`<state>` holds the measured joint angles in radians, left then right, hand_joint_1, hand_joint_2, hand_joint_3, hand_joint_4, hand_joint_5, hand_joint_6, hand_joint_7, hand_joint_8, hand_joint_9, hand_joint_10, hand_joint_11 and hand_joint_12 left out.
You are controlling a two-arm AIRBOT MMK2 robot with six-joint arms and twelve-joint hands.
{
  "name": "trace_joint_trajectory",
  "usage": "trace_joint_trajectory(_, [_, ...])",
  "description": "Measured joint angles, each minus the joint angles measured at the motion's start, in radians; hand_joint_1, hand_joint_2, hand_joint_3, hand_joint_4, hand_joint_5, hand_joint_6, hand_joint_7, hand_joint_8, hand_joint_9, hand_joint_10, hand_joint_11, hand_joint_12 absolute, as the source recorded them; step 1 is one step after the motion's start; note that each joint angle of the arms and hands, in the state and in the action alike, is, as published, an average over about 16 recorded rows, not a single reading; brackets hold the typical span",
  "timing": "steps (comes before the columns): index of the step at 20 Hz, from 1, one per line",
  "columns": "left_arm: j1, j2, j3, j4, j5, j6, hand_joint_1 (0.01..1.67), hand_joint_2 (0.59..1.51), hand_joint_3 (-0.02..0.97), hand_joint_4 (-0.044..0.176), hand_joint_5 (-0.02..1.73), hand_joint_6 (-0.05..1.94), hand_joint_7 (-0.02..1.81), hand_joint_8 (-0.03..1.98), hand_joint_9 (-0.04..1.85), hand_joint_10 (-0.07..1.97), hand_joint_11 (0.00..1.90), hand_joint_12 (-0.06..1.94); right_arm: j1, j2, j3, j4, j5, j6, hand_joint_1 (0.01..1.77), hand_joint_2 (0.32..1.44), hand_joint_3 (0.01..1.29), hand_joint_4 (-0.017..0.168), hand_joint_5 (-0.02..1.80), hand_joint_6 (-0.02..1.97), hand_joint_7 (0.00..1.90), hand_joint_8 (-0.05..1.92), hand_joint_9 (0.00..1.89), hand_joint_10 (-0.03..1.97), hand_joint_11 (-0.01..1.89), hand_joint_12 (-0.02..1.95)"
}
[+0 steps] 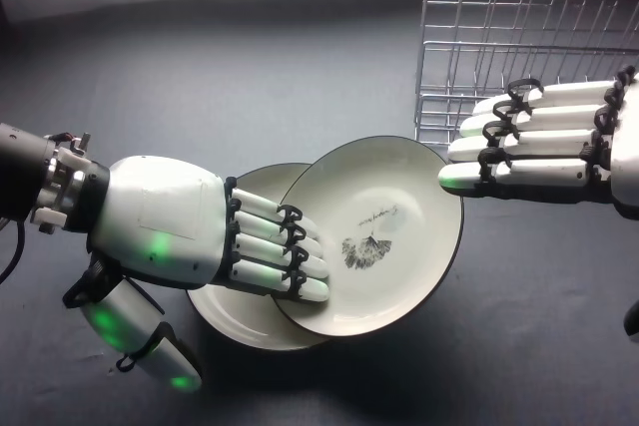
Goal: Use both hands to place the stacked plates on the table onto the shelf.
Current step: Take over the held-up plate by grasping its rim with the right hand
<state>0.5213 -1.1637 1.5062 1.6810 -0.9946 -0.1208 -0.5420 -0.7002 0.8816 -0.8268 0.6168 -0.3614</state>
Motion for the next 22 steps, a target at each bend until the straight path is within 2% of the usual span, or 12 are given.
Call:
trace_joint_trajectory(14, [-0.003,0.0,0.001,-0.006,-0.004,0.0,0.01,1.187,0.007,-0.006,0.02,-0.03,0.0,-0.01,0.04,0.0,0.04,0.11,0.0,0.0,0.0,-0.001,0.016,-0.002,0.99,0.72,0.02,0.006,0.02,0.02,0.01,0.01,0.01,0.01,0.02,0.08])
trace_joint_trajectory(22, [-0.006,0.0,0.004,-0.005,-0.007,0.0,0.01,1.189,0.008,-0.006,0.02,-0.03,0.0,-0.01,0.04,0.0,0.03,0.11,0.003,0.002,-0.009,-0.001,0.023,-0.006,1.05,0.75,0.02,0.004,0.02,0.02,0.01,0.01,0.01,0.01,0.02,0.15])
